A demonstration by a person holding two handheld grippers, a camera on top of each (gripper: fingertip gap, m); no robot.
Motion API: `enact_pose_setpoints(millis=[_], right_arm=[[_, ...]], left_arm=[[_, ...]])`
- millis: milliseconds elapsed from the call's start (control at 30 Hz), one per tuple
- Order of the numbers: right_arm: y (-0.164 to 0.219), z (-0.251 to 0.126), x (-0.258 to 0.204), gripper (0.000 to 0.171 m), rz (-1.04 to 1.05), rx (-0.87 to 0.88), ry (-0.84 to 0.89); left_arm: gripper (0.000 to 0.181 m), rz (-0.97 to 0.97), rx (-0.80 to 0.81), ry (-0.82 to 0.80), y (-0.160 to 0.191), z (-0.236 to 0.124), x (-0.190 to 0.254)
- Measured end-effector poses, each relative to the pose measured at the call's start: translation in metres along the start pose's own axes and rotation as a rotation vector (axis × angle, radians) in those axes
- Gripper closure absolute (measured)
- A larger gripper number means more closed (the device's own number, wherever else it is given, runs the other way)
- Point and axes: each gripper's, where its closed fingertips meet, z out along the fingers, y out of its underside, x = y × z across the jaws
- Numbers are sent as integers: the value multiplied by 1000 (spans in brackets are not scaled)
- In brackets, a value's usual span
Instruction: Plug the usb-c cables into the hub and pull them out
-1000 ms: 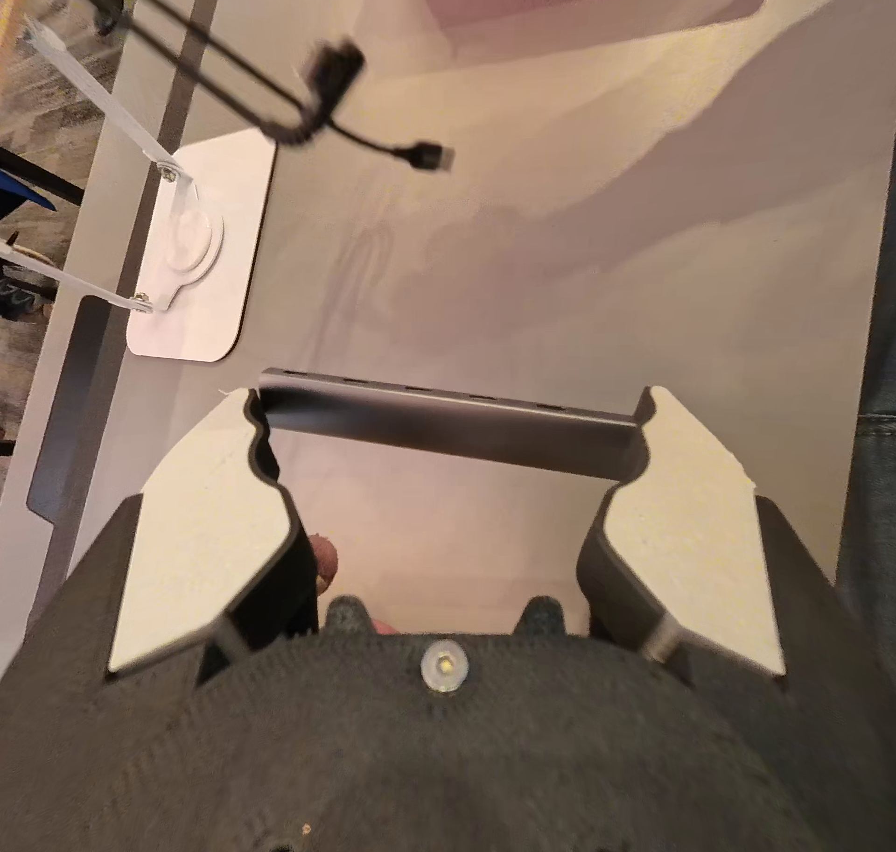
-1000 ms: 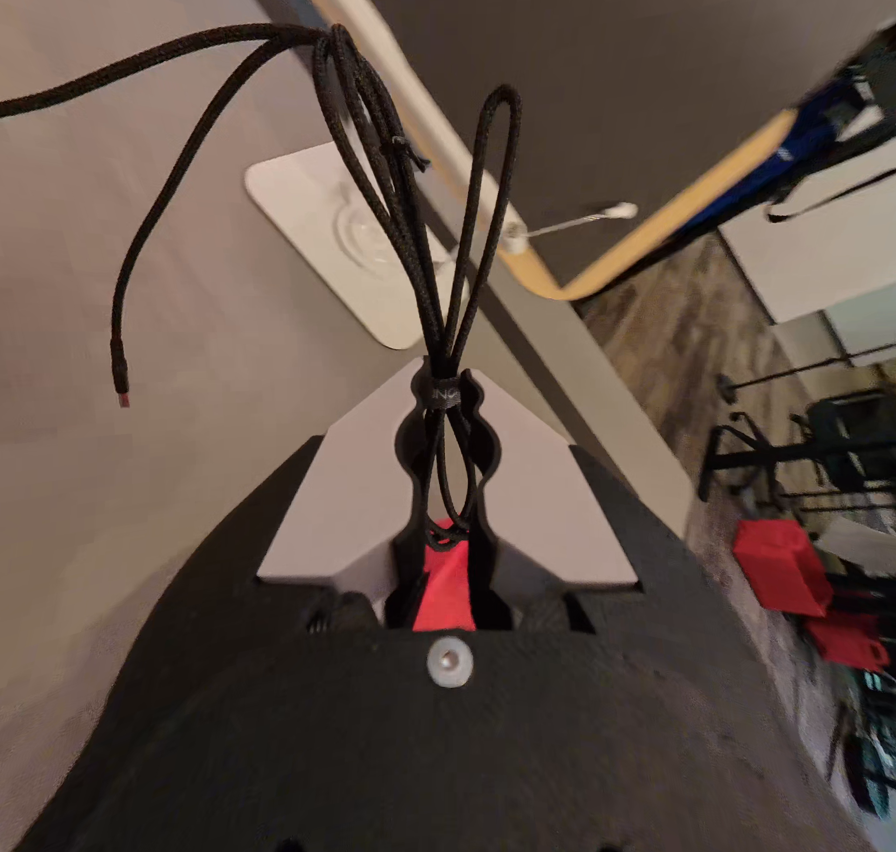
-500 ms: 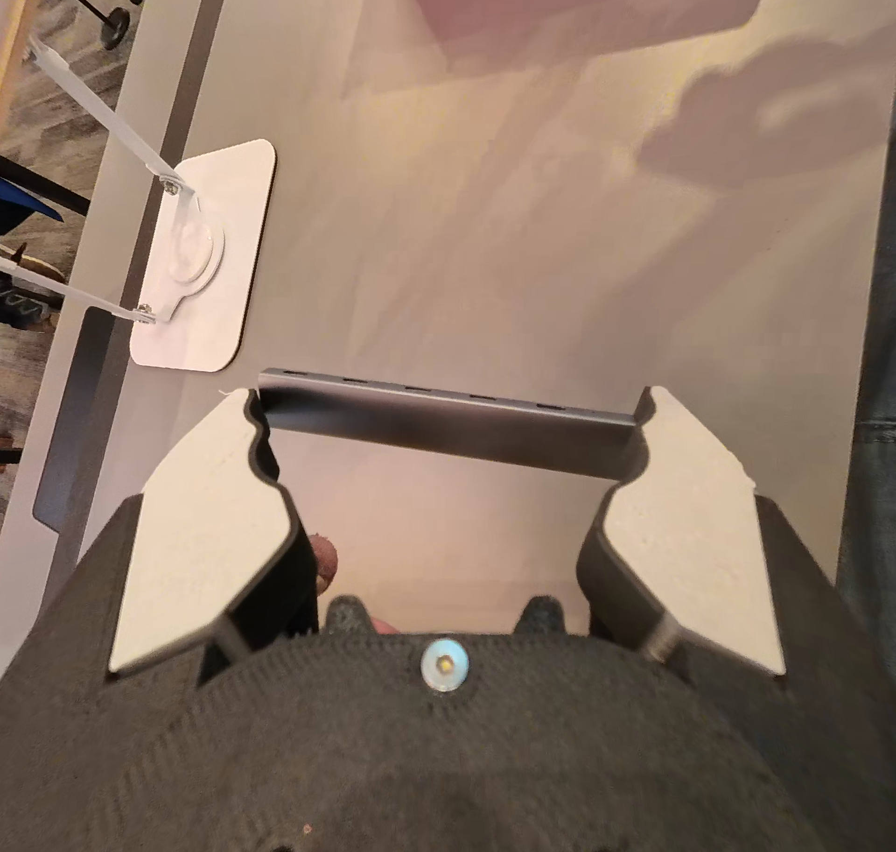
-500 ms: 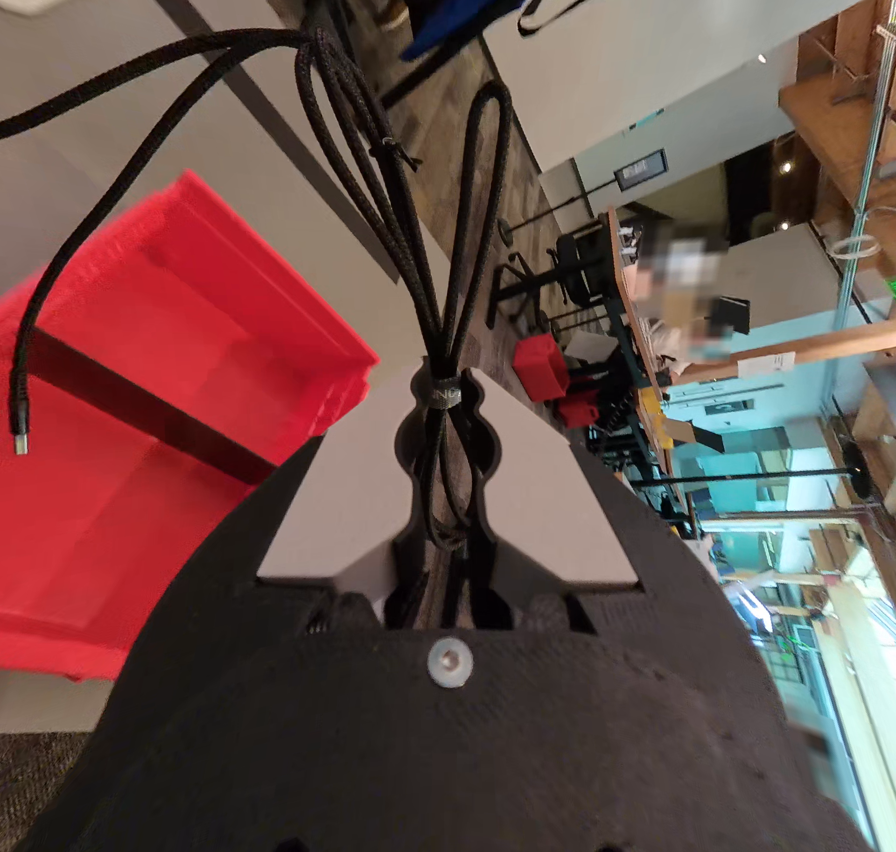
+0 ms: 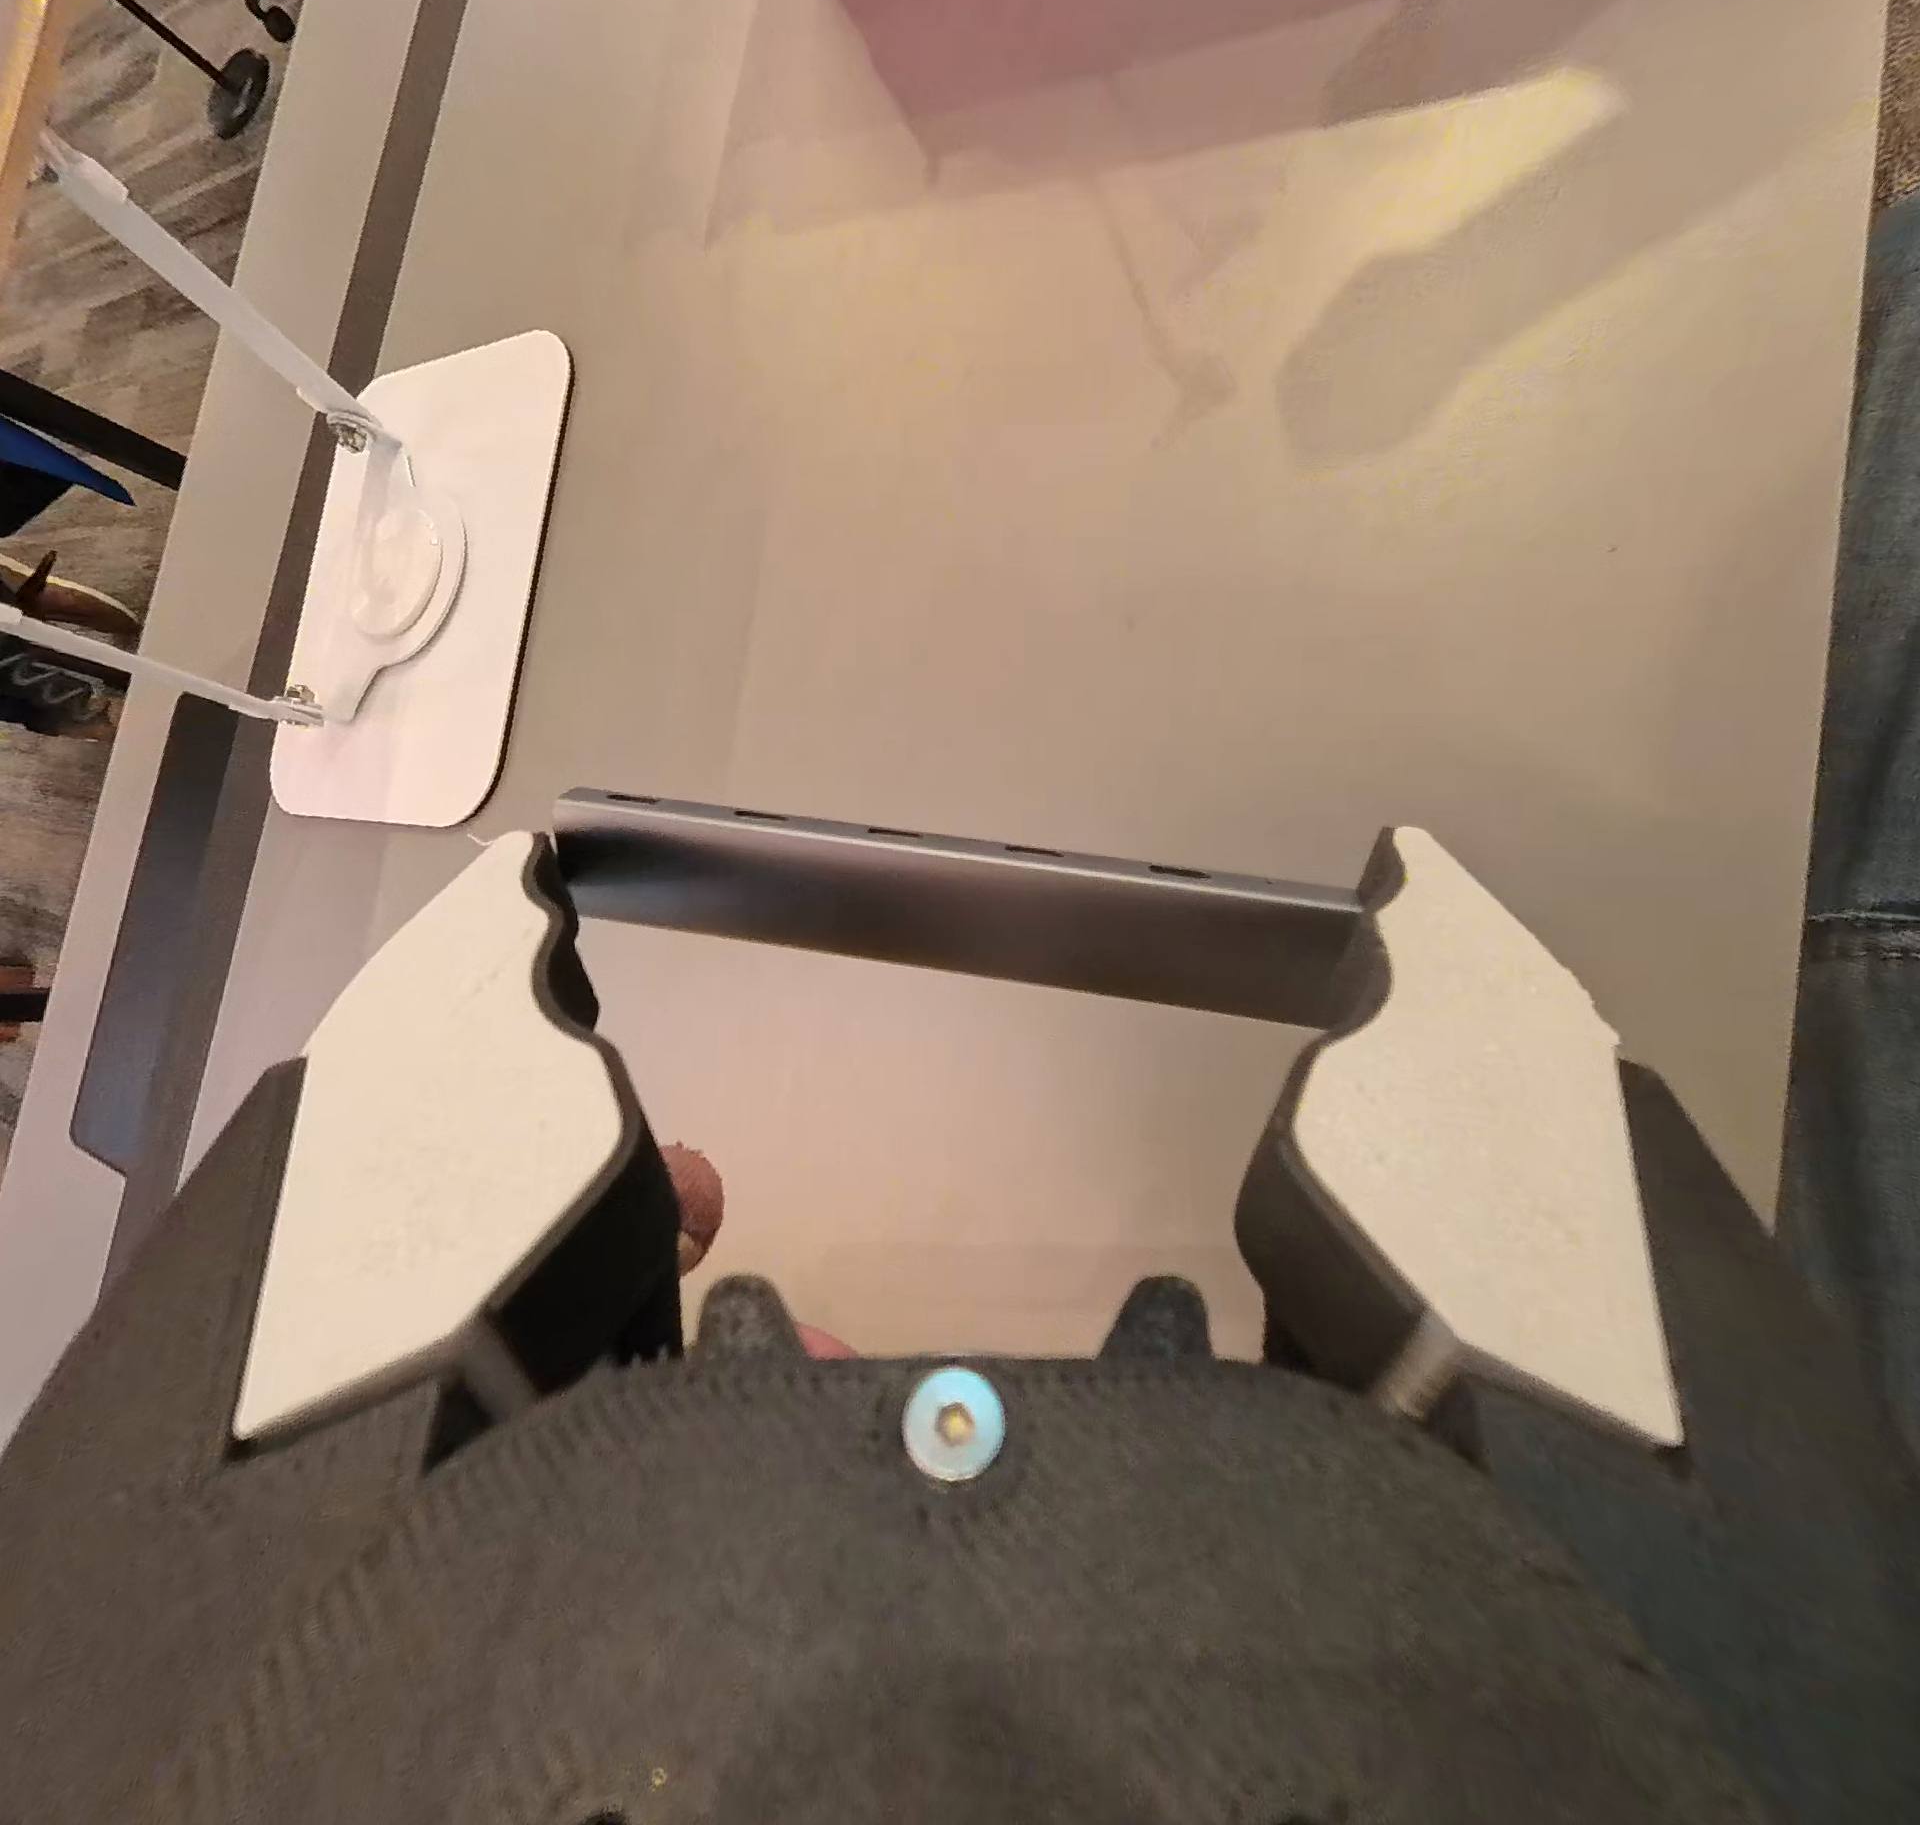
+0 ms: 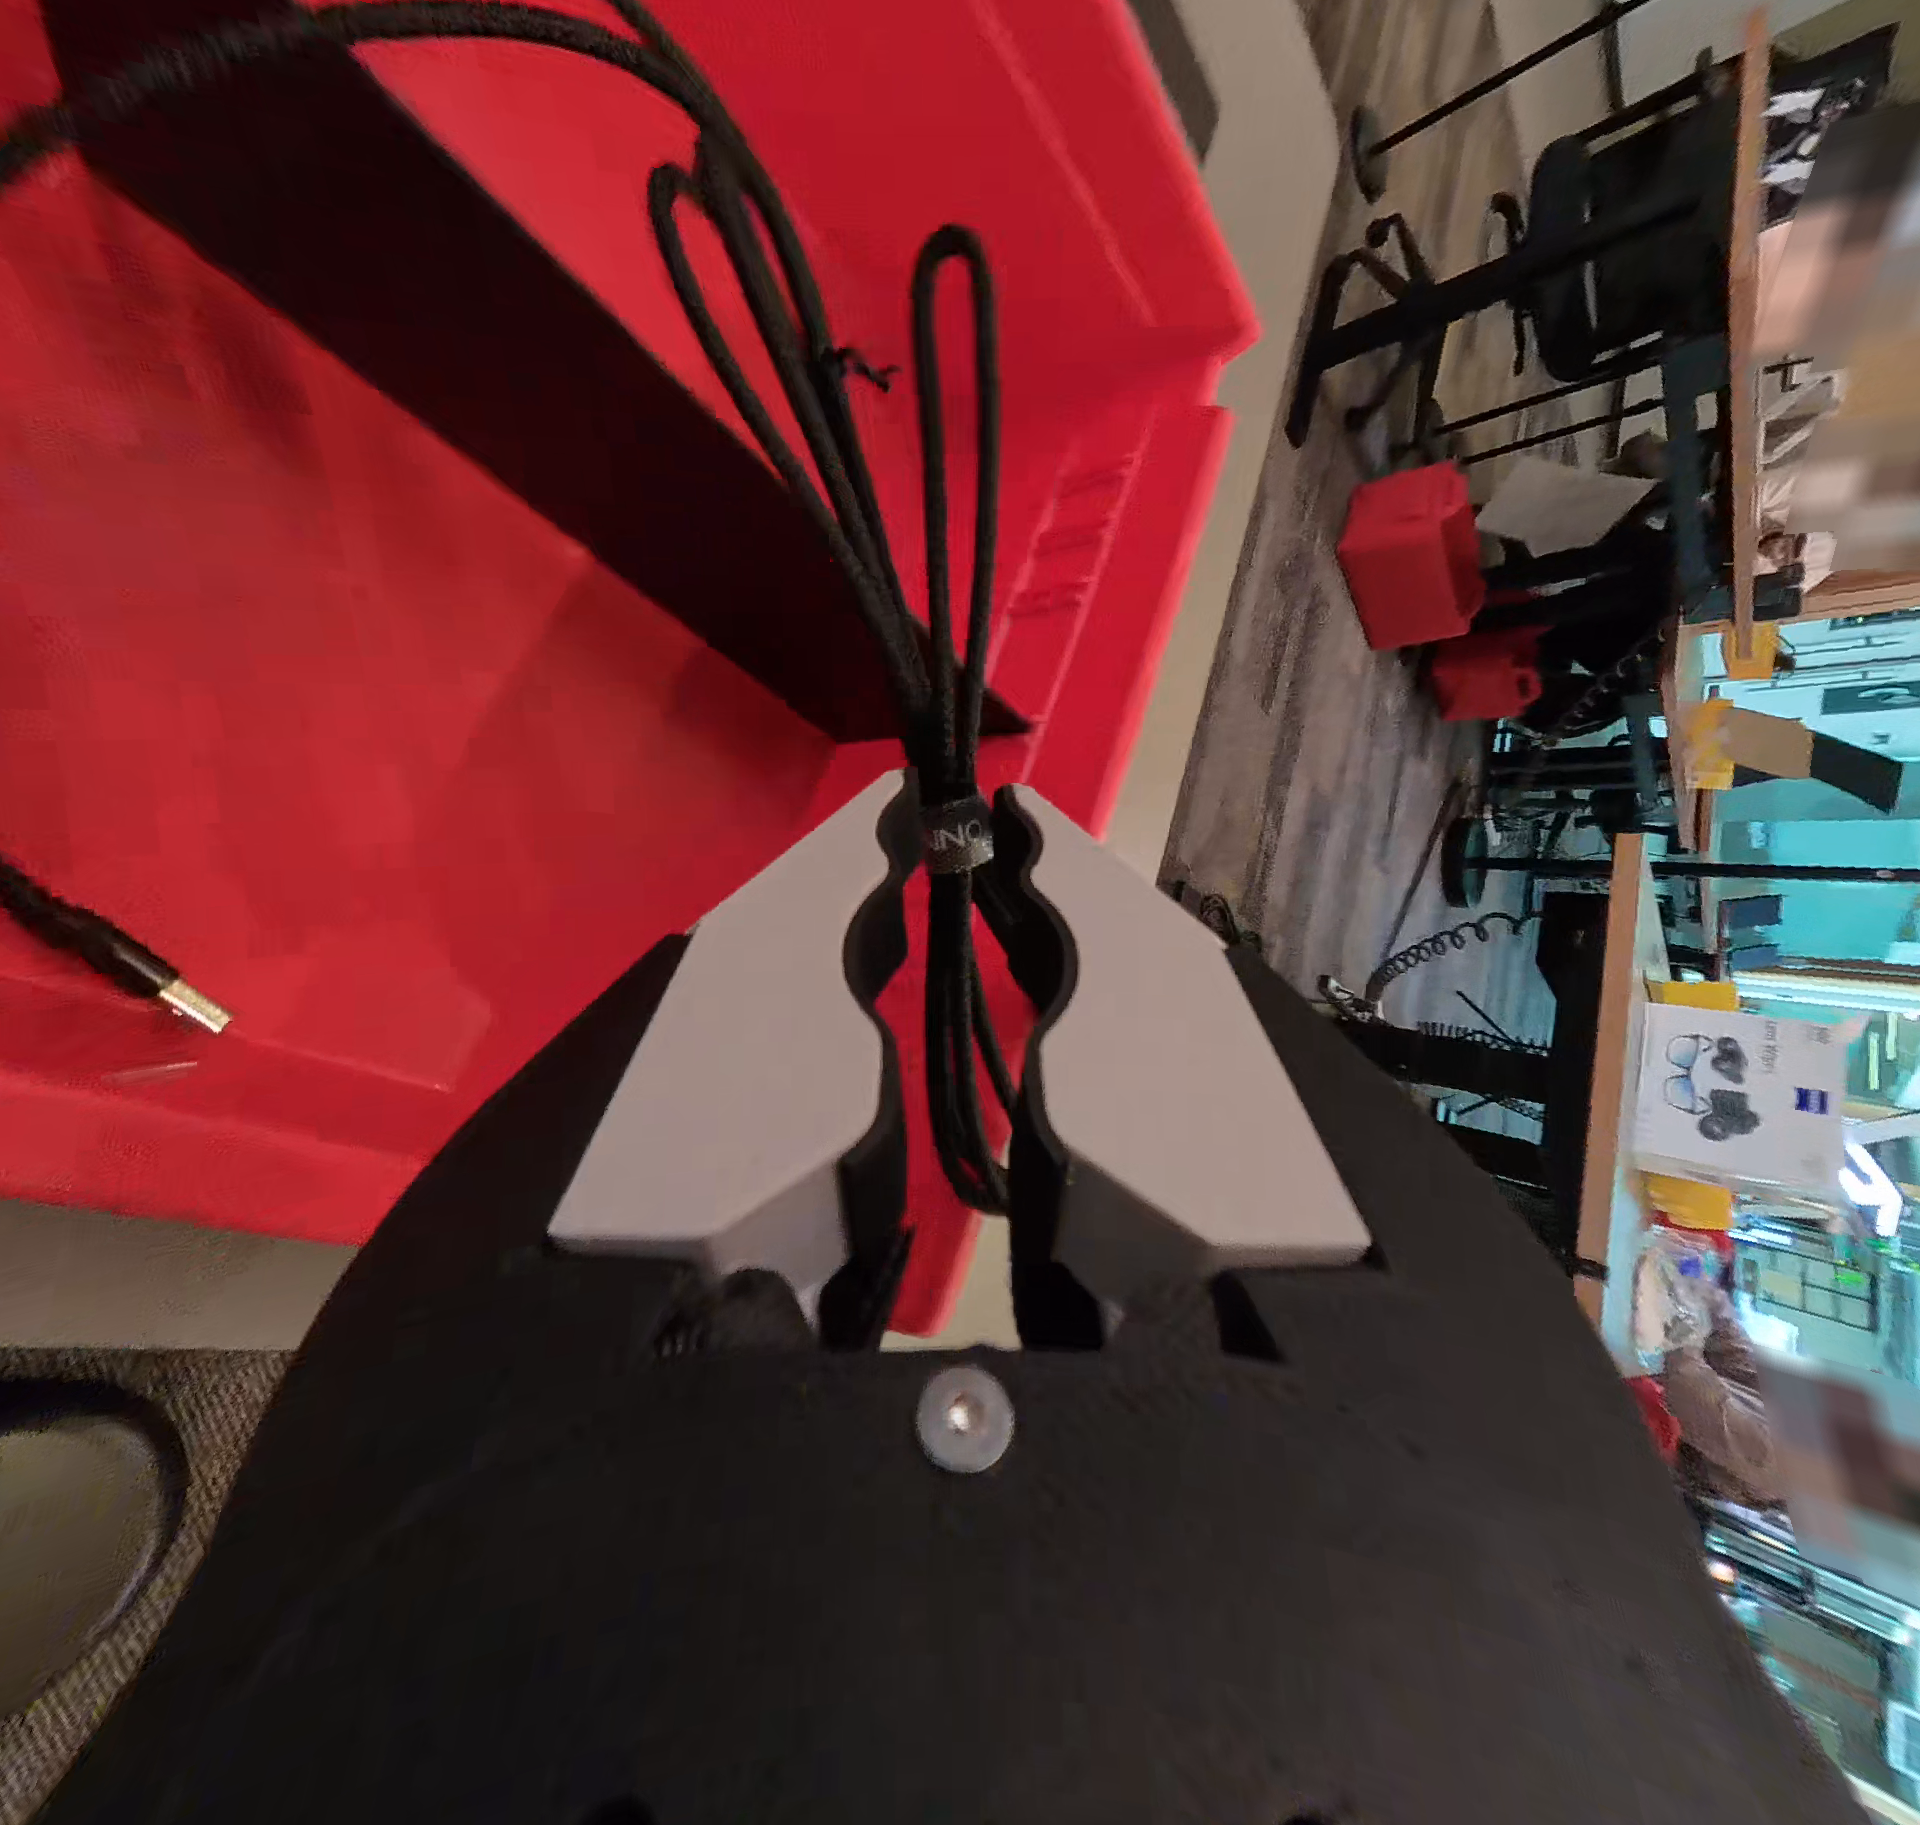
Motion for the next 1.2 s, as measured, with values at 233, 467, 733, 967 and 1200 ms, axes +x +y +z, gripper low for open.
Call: enact_pose_setpoints(millis=[233, 467, 733, 967, 1200], right_arm=[[-3, 14, -19, 162, -102, -45, -28], [0, 13, -62, 164, -65, -63, -238], [21, 19, -103, 157, -133, -201, -498], [13, 2, -78, 147, -113, -167, -470], [-9, -38, -35, 147, -57, -53, -353]], left_arm=[[45, 2, 1, -6, 0, -3, -1], [45, 1, 2, -15, 1, -6, -5], [45, 9, -1, -6, -1, -2, -1], [45, 4, -1, -10, 0, -3, -3], [45, 6, 2, -6, -1, 0, -1]])
